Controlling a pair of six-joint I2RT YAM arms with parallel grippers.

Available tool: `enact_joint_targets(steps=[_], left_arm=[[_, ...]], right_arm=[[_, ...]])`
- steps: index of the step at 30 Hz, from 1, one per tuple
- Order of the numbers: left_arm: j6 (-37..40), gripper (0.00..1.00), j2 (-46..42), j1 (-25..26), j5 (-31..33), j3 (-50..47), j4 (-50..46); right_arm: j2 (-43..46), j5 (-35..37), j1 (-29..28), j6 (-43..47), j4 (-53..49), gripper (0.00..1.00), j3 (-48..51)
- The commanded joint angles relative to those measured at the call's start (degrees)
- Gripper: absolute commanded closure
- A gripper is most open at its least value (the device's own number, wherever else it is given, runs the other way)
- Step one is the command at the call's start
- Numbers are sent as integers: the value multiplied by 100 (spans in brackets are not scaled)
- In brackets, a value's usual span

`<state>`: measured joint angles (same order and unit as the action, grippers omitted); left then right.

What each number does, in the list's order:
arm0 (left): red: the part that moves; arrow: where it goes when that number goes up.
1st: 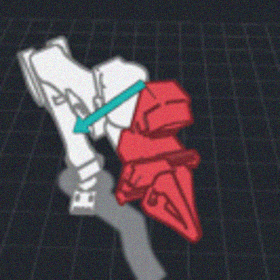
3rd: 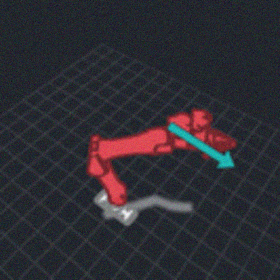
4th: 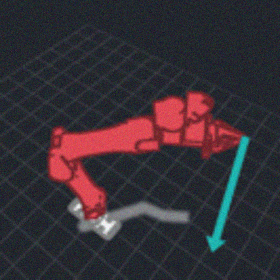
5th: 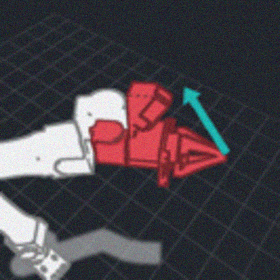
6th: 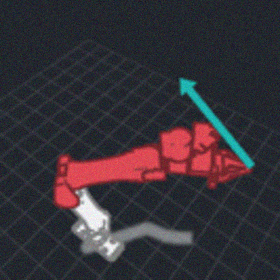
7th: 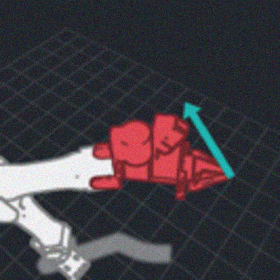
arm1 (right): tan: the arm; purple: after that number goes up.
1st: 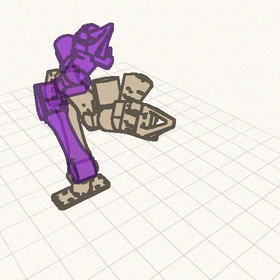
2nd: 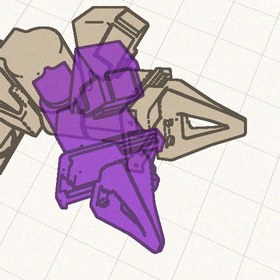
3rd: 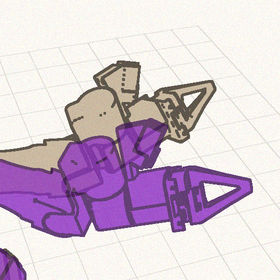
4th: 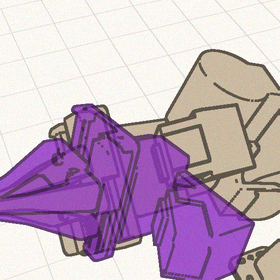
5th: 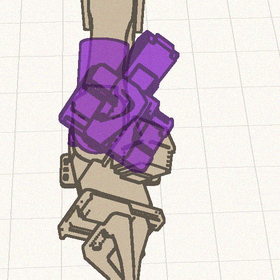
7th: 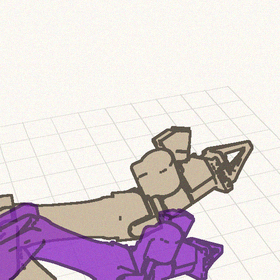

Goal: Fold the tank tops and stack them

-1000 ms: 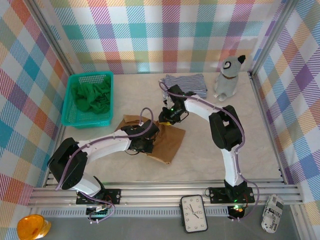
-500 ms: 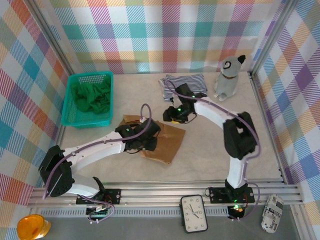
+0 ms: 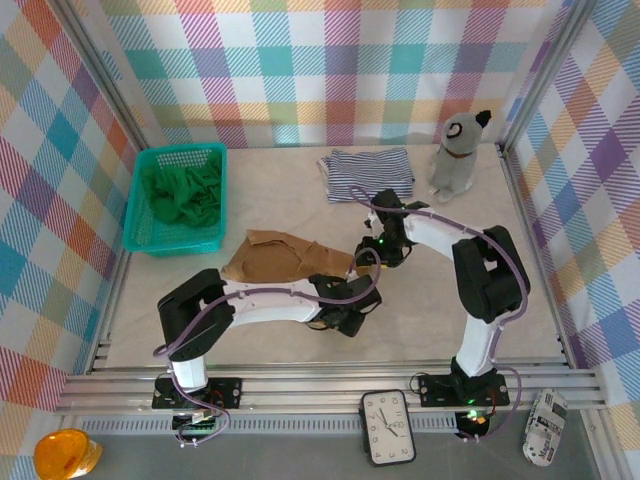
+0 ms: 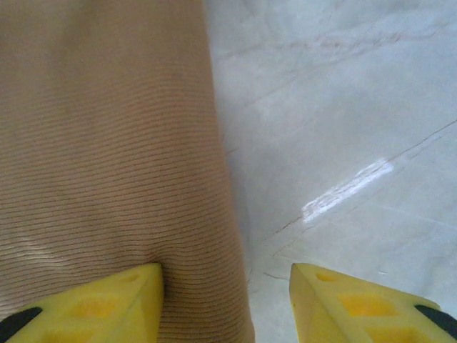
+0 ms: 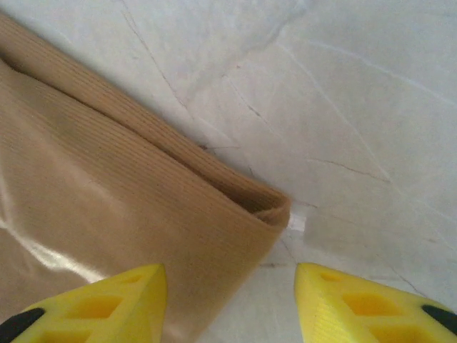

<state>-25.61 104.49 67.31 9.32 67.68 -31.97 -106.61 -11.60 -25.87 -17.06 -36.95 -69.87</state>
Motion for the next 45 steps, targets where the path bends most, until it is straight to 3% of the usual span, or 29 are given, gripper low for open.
enact_joint_targets(steps=[1,5,7,11,15,26,29,34,39,45], left_arm=[[133,51,190,95,237,208,-440],[204,56,450,123,335,177,-740],[256,62,580,153,363,224,-883],[425,85,796,185,232,569,-1210],[527,99,692,230,-21,1207,-1521],[164,100,704,184,-1858,2391,-97],[171,100,780,150,-2118,2687,62],[115,100,265,-185,-2247,2339,63],[55,100,-688,-911,-2496,1098,251],[-137,100,-1561,-1445,-2552,17,270]], right_arm=[[-256,-100,-94,49,50,51,-184],[-511,-49,-94,22,147,58,-207],[-539,52,-87,58,82,69,-229],[-354,150,-3,142,-54,90,-234],[74,337,125,445,-391,97,13],[1662,823,1379,1048,-1552,96,560],[1933,602,1486,843,-1571,96,409],[1792,-160,1338,-355,-1422,95,-147],[1376,-119,792,-1424,-1207,94,-787],[508,-232,-24,-2068,-1004,94,-1495]])
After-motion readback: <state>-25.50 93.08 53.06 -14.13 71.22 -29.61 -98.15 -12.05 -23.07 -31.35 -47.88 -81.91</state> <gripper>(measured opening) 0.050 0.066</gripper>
